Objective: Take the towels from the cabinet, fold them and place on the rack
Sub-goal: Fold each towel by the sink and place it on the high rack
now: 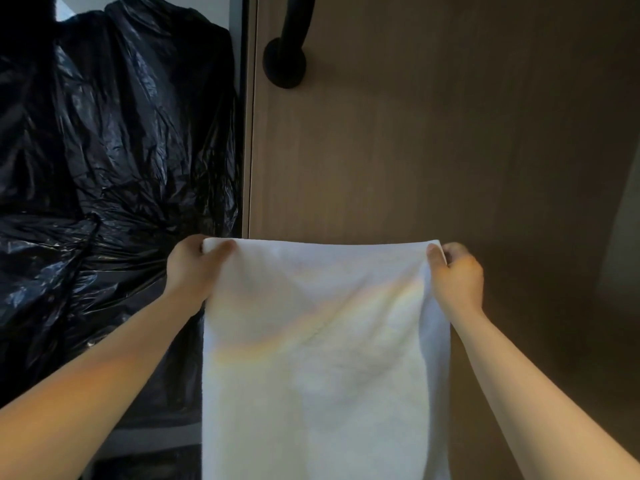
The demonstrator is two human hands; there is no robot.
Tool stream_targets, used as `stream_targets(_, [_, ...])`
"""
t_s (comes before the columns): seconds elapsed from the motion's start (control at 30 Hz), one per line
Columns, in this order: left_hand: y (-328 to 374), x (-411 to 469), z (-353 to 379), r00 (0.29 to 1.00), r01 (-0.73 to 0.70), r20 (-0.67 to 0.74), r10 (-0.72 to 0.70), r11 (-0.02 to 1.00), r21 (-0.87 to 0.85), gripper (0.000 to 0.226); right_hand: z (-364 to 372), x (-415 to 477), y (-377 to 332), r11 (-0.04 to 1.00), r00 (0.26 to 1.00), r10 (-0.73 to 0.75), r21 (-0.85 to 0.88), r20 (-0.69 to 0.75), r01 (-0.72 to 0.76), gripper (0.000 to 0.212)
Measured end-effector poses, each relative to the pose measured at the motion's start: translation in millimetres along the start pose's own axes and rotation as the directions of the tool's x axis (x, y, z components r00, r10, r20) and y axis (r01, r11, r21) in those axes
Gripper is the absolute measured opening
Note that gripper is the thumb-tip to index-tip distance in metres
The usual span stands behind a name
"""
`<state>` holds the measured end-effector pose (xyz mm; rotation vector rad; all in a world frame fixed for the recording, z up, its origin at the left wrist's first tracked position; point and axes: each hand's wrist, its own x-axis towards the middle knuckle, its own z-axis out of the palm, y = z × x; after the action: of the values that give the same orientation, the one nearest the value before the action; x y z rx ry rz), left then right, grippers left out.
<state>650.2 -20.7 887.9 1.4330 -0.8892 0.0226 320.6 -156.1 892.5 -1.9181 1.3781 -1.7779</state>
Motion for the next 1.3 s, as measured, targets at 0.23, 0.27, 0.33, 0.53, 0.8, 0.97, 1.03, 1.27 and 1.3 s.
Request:
stream_targets(0.23, [3.3, -17.2, -1.5, 0.999, 0.034, 0.024, -0.032, 0.994, -0.101, 0.008, 0.4, -18.3, -1.3, 0.998, 0.995, -0.049, 0.035, -0.086, 0.052, 0.024])
stream_targets(0.27, [5.2, -21.1, -1.8, 0.998, 0.054, 0.04, -0.049, 0.99, -0.131, 0.013, -0.6, -21.8, -3.5, 0.996, 0.994, -0.061, 0.062, -0.093, 0.067, 0.024])
stream_targets(0.33, [10.6, -30.7, -1.6, 0.995, 0.079, 0.068, -0.067, 0.978, -0.191, 0.016, -2.2, -29.2, -9.1, 0.986, 0.993, -0.073, 0.14, -0.096, 0.086, 0.023])
stream_targets(0.53, [38.9, -60.9, 4.6, 0.993, 0.037, 0.12, -0.003, 0.959, -0.281, 0.012, -4.4, -50.4, -37.8, 0.936, 0.995, -0.019, 0.349, -0.094, 0.051, 0.025])
stream_targets(0.8, [48.5, -90.5, 17.7, 0.948, 0.183, 0.316, -0.047, 0.89, -0.417, 0.01, 2.0, -90.5, -65.5, 0.911, 0.992, -0.118, 0.391, -0.052, 0.129, 0.025])
stream_targets(0.97, [19.0, -128.7, 30.1, 0.897, 0.309, 0.412, -0.16, 0.894, -0.325, 0.013, 22.5, -133.1, -49.9, 0.953, 0.968, -0.182, 0.274, 0.175, 0.13, 0.021])
stream_targets(1.03, [4.7, -142.6, 30.2, 0.873, 0.366, 0.436, -0.218, 0.884, -0.291, 0.011, 28.0, -151.2, -42.6, 0.952, 0.958, -0.13, 0.301, 0.255, 0.049, 0.023])
stream_targets(1.27, [-39.0, -182.6, 21.3, 0.782, 0.556, 0.48, -0.397, 0.793, -0.251, 0.012, 39.0, -199.7, -15.0, 0.878, 0.877, 0.137, 0.354, 0.46, -0.323, 0.017])
stream_targets(1.3, [-42.9, -187.5, 19.6, 0.766, 0.584, 0.492, -0.413, 0.767, -0.265, 0.014, 39.3, -204.9, -11.8, 0.847, 0.852, 0.175, 0.367, 0.493, -0.386, 0.012])
